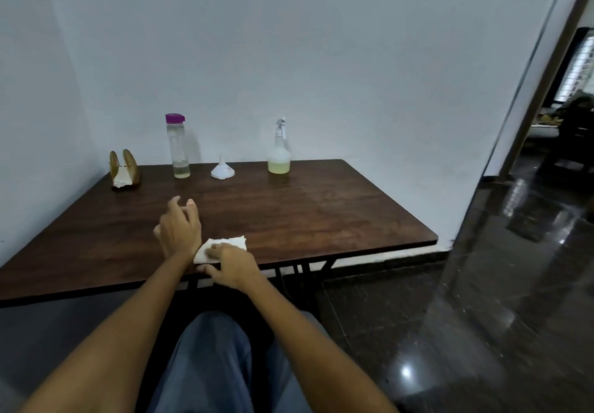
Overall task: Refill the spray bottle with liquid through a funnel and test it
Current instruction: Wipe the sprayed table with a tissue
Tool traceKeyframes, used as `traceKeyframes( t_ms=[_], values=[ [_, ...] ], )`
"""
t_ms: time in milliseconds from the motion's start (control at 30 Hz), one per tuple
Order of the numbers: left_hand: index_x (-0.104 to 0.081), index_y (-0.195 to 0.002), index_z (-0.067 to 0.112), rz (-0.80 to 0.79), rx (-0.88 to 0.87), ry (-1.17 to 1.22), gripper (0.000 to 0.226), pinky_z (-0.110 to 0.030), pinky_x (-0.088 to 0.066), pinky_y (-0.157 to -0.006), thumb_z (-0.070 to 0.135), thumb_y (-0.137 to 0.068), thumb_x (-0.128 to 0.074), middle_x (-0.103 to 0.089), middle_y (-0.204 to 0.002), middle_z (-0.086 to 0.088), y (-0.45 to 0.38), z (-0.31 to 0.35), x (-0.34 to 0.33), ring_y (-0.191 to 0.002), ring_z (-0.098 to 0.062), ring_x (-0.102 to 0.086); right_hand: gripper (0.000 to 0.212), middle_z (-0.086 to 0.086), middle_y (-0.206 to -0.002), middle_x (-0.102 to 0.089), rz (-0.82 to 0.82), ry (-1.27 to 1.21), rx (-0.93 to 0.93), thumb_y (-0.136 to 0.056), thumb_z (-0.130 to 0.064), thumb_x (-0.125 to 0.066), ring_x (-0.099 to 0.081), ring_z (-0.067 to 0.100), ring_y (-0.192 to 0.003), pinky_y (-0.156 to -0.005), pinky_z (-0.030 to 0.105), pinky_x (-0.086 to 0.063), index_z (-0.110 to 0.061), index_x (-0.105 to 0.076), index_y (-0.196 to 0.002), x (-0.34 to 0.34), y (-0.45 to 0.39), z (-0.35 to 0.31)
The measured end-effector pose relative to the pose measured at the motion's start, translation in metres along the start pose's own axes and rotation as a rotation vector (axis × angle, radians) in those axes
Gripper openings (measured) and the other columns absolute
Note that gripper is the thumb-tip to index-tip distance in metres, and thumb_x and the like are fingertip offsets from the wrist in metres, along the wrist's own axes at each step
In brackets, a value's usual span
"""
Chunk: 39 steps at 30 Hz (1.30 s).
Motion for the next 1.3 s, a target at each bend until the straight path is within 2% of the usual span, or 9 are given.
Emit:
traceKeyframes(
  t_ms=[67, 233, 433, 533, 667, 867, 1000, 1200, 1300],
  values=[
    [-0.045, -0.133, 0.002, -0.056, -0.017, 0.047, 0.044, -0.048, -0.039, -0.097, 0.031, -0.101, -0.033, -0.065, -0.115, -0.018, 0.013, 0.011, -0.009, -0.112, -0.038, -0.056, 0.056, 0.003, -0.146, -0.044, -0.031, 0.065, 0.009, -0.088, -0.041, -0.060, -0.037, 0.020, -0.136, -0.107, 0.039, -0.035, -0.015, -0.048, -0.136, 0.009, 0.010, 0.020],
    [-0.054, -0.122, 0.007, -0.178, -0.117, 0.125, 0.039, -0.041, -0.046, -0.083, 0.032, -0.101, -0.033, -0.070, -0.106, -0.012, 0.041, 0.048, -0.034, -0.102, -0.035, -0.061, 0.043, 0.004, -0.138, -0.053, -0.016, 0.222, 0.020, -0.090, -0.018, -0.057, -0.049, 0.026, -0.126, -0.095, 0.036, -0.042, -0.021, -0.053, -0.133, 0.023, 0.026, 0.057],
    [-0.062, -0.103, 0.004, -0.258, -0.252, 0.155, 0.039, -0.039, -0.046, -0.078, 0.031, -0.101, -0.033, -0.072, -0.091, -0.013, 0.066, 0.074, -0.060, -0.092, -0.035, -0.064, 0.037, 0.015, -0.115, -0.068, 0.257, 0.097, -0.138, -0.086, -0.004, -0.048, -0.062, 0.036, -0.105, -0.088, 0.039, -0.048, -0.016, -0.069, -0.114, 0.057, 0.070, 0.101],
    [-0.066, -0.080, 0.000, -0.360, -0.341, 0.234, 0.048, -0.038, -0.051, -0.073, 0.030, -0.101, -0.034, -0.070, -0.068, -0.013, 0.097, 0.096, -0.076, -0.073, -0.032, -0.066, 0.036, 0.018, -0.099, -0.073, 0.503, -0.071, -0.249, -0.075, -0.002, -0.047, -0.068, 0.038, -0.092, -0.081, 0.042, -0.054, -0.006, -0.075, -0.096, 0.068, 0.112, 0.143],
    [-0.064, -0.070, 0.001, -0.529, -0.517, 0.312, 0.048, -0.038, -0.051, -0.059, 0.029, -0.099, -0.038, -0.064, -0.058, -0.010, 0.159, 0.132, -0.107, -0.056, -0.028, -0.061, 0.025, 0.017, -0.087, -0.075, 0.625, -0.126, -0.466, -0.076, 0.006, -0.056, -0.071, 0.034, -0.081, -0.072, 0.039, -0.056, -0.001, -0.075, -0.090, 0.056, 0.178, 0.210],
    [-0.063, -0.066, 0.006, -0.974, -0.470, 0.187, 0.035, -0.037, -0.056, -0.068, 0.022, -0.092, -0.046, -0.069, -0.064, -0.009, 0.262, 0.139, -0.174, -0.064, -0.028, -0.066, 0.025, 0.017, -0.082, -0.073, 0.452, -0.258, -0.842, -0.073, -0.001, -0.054, -0.068, 0.028, -0.082, -0.063, 0.027, -0.043, -0.004, -0.075, -0.086, 0.013, 0.277, 0.271],
    [-0.062, -0.056, 0.015, -1.313, -0.303, -0.047, 0.035, -0.037, -0.059, -0.075, 0.014, -0.088, -0.048, -0.073, -0.073, -0.011, 0.320, 0.105, -0.218, -0.061, -0.023, -0.066, 0.019, 0.007, -0.064, -0.047, 0.322, -0.324, -1.010, -0.071, -0.002, -0.051, -0.048, 0.013, -0.067, -0.052, 0.025, -0.028, -0.014, -0.062, -0.061, -0.029, 0.333, 0.288],
    [-0.073, -0.073, 0.008, -1.431, -0.225, -0.258, 0.029, -0.035, -0.057, -0.075, 0.015, -0.089, -0.050, -0.073, -0.081, -0.012, 0.356, 0.081, -0.244, -0.082, -0.030, -0.069, 0.012, 0.013, -0.072, -0.057, 0.196, -0.410, -1.201, -0.076, 0.002, -0.053, -0.052, 0.021, -0.069, -0.063, 0.031, -0.036, -0.007, -0.057, -0.070, -0.068, 0.367, 0.320],
    [-0.070, -0.072, 0.008, -1.427, -0.202, -0.297, 0.028, -0.041, -0.058, -0.079, 0.016, -0.090, -0.050, -0.072, -0.085, -0.014, 0.359, 0.071, -0.254, -0.083, -0.031, -0.069, 0.020, 0.017, -0.100, -0.067, 0.077, -0.451, -1.239, -0.083, -0.008, -0.060, -0.062, 0.030, -0.094, -0.076, 0.037, -0.048, -0.003, -0.066, -0.102, -0.084, 0.369, 0.330]
  ],
)
Point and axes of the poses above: each hand's wrist, its own y-axis away from the middle knuckle, its own x-axis out of the back of the hand, z = x × y, the point moved 1 cm from there along -y, towards the middle knuckle
